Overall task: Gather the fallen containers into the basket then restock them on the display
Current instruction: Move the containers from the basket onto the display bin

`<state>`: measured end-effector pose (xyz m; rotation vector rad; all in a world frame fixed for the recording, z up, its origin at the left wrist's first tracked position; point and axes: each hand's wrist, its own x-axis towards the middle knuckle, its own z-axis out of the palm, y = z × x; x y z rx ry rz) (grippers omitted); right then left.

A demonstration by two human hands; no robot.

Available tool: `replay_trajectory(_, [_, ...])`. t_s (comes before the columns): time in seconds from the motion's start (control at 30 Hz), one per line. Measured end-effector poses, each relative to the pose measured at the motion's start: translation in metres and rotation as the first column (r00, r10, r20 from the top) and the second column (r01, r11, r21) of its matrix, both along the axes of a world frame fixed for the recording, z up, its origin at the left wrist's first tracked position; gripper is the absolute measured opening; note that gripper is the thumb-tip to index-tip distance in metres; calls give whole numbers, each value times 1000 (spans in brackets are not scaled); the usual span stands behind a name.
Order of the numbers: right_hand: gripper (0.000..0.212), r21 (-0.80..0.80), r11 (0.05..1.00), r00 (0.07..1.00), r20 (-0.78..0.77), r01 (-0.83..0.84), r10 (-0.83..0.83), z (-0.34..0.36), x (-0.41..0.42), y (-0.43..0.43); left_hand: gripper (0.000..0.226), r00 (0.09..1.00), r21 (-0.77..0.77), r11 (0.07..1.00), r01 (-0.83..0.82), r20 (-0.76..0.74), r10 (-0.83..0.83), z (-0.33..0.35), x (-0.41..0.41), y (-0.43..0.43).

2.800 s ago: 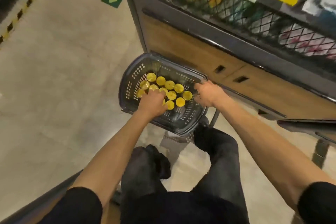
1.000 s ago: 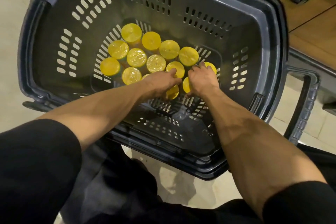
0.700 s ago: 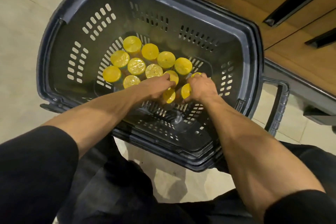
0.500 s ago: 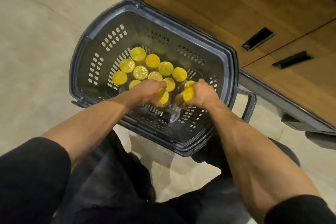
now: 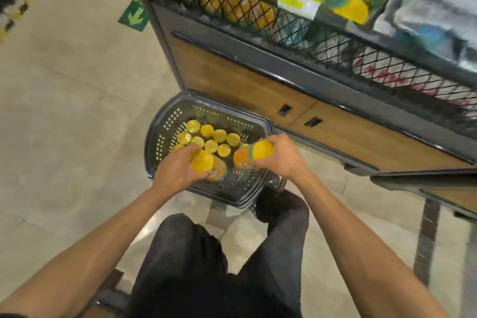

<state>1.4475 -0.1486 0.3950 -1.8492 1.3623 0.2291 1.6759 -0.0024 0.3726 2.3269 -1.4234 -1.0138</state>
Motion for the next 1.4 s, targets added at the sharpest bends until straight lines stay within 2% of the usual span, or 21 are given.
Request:
replay_trajectory(0.17, [55, -85, 995, 997, 58, 51, -46, 95, -20, 7, 84, 994, -146, 985, -93, -72, 83, 104, -16, -5])
replay_trajectory(0.3, [70, -215, 970, 990, 112, 109, -87, 172, -27, 18, 88, 990, -287, 949, -132, -80, 114, 172, -22, -11])
replay_trajectory(0.43, [58, -279, 951, 977, 197, 133, -79, 233, -29, 21, 72, 985, -466, 868, -172, -101, 140, 223, -21, -15])
replay_trajectory(0.53, [68, -327, 932, 968, 238, 156, -79, 264, -30, 12, 63, 983, -569, 802, -180, -122, 134, 254, -22, -25])
replay_trajectory(0.8, [73, -352, 918, 928, 371, 184, -44, 311, -45, -71, 69, 977, -621, 755, -211, -142, 157, 309, -40, -112])
replay_trajectory(1.17, [78, -414, 908, 915, 387, 58, 118, 348, -69, -236, 69, 954, -616, 730, -296, -151, 259, 348, -78, -249])
replay_trajectory(1.4, [79, -453, 891, 919, 359, 22, 160, 364, -86, -334, 72, 981, -614, 771, -171, -35, 189, 366, -94, -326])
